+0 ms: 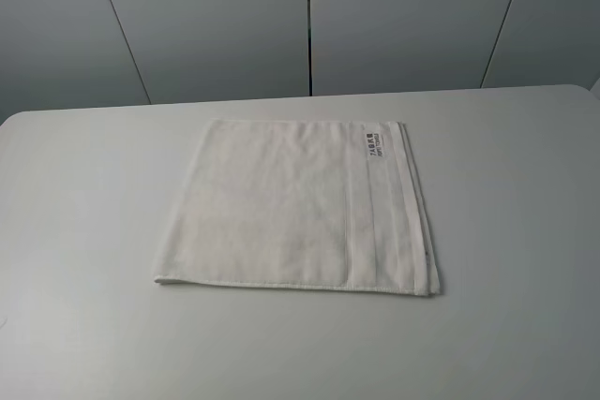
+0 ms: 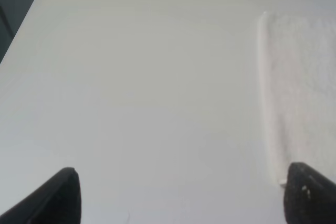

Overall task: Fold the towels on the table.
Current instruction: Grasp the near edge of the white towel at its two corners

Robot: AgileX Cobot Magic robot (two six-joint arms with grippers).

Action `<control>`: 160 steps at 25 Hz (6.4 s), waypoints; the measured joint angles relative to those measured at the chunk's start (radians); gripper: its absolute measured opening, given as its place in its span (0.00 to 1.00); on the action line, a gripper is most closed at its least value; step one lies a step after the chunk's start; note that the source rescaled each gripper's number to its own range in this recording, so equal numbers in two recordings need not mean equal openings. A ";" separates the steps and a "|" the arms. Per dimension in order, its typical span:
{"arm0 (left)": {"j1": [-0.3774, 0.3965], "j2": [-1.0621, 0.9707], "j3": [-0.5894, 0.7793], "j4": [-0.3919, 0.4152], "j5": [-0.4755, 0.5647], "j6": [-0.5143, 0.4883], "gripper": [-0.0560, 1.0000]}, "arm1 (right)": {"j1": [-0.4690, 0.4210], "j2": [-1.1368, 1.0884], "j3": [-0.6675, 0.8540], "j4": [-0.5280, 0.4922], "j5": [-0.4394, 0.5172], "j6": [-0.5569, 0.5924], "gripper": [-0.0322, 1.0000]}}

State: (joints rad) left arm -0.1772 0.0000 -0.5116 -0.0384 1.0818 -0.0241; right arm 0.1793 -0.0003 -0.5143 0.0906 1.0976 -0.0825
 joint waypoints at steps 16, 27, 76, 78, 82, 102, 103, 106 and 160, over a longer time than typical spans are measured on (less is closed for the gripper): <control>0.000 0.000 0.000 0.000 0.000 0.000 0.99 | 0.000 0.000 0.000 0.000 0.000 0.030 1.00; 0.000 0.000 0.000 0.000 0.000 0.000 0.99 | 0.000 0.000 0.000 -0.018 0.000 0.041 1.00; -0.403 1.524 -0.388 -0.103 -0.253 0.854 0.99 | 0.273 1.461 -0.340 0.130 -0.141 -0.718 1.00; -0.438 1.586 -0.397 -0.071 -0.253 0.854 0.99 | 0.278 1.505 -0.342 0.130 -0.144 -0.745 1.00; -0.506 1.683 -0.401 -0.034 -0.294 0.874 0.99 | 0.278 1.574 -0.342 0.130 -0.157 -0.810 1.00; -0.569 1.886 -0.404 0.027 -0.377 0.969 0.99 | 0.278 1.717 -0.344 0.128 -0.264 -0.891 1.00; -0.569 1.889 -0.404 0.038 -0.383 0.969 0.99 | 0.278 1.723 -0.344 0.128 -0.271 -0.893 1.00; -0.569 1.901 -0.404 0.038 -0.402 0.969 0.99 | 0.278 1.741 -0.344 0.128 -0.287 -0.898 1.00; -0.576 1.939 -0.407 0.053 -0.461 0.961 0.99 | 0.396 1.880 -0.269 -0.124 -0.520 -0.859 0.68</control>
State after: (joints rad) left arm -0.7536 1.9389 -0.9182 0.0144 0.6212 0.9366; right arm 0.5756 1.8801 -0.7828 -0.0333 0.5771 -0.9420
